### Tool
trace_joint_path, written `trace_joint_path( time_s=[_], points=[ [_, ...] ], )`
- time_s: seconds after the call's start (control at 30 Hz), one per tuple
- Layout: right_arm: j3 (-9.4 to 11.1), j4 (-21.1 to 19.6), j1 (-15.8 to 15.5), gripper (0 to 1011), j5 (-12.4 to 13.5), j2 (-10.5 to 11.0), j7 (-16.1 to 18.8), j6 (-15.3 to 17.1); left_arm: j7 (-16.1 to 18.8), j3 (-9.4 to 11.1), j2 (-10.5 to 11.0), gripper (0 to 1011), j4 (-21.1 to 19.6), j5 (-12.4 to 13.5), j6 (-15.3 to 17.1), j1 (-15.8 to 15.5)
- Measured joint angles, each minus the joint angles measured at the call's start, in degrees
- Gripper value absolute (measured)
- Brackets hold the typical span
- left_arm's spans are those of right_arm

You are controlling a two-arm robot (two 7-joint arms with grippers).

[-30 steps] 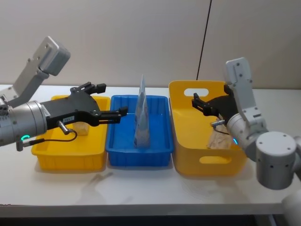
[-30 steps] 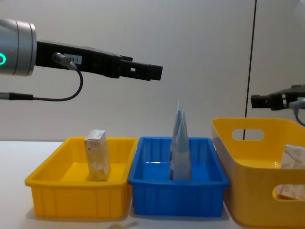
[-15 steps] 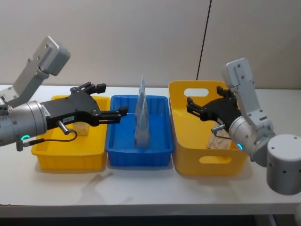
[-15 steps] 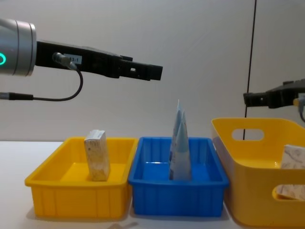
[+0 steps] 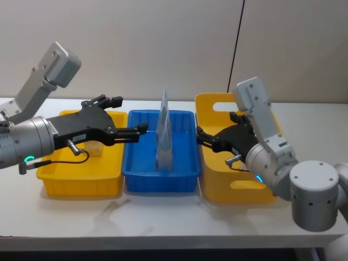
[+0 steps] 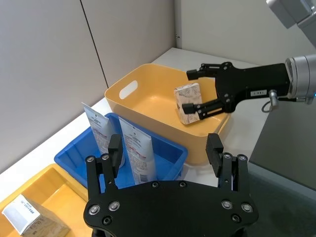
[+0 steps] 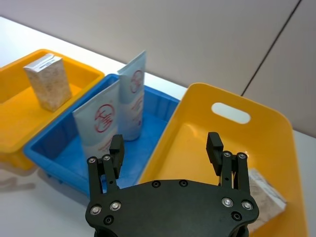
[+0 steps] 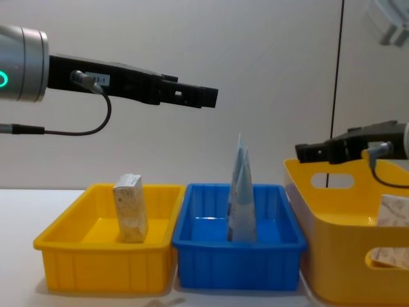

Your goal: Bimanual collaborative sorting of washing and personal care products

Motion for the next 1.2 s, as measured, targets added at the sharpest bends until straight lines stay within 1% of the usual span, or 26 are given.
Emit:
trace_joint_path(
  time_s=[0.5,0.83,0.97,1.03,1.1,1.2],
  points=[
    [-2.7,0.4,0.9,1003,-0.7,-1.0,2.8,1.0,0.0,0.0,0.0,1001,0.0,0.0,0.0,0.0],
    [-4.4,3.8,3.1,1003,-2.4,-2.1,3.6,0.4,0.0,0.0,0.0,1002,0.0,0.0,0.0,0.0],
    [-4.9,5.4,4.1,1004,-2.9,-2.8,3.8,0.2,0.0,0.0,0.0,1002,0.0,0.0,0.0,0.0],
    [-5.3,6.7,4.9,1003,-3.2,-3.5,3.9,0.2,0.0,0.0,0.0,1002,0.0,0.0,0.0,0.0],
    [-5.4,6.9,5.0,1003,-3.3,-3.7,3.9,0.2,0.0,0.0,0.0,1001,0.0,0.0,0.0,0.0],
    [-5.8,8.4,5.9,1003,-3.6,-4.6,4.2,0.2,0.0,0.0,0.0,1001,0.0,0.0,0.0,0.0]
  ],
)
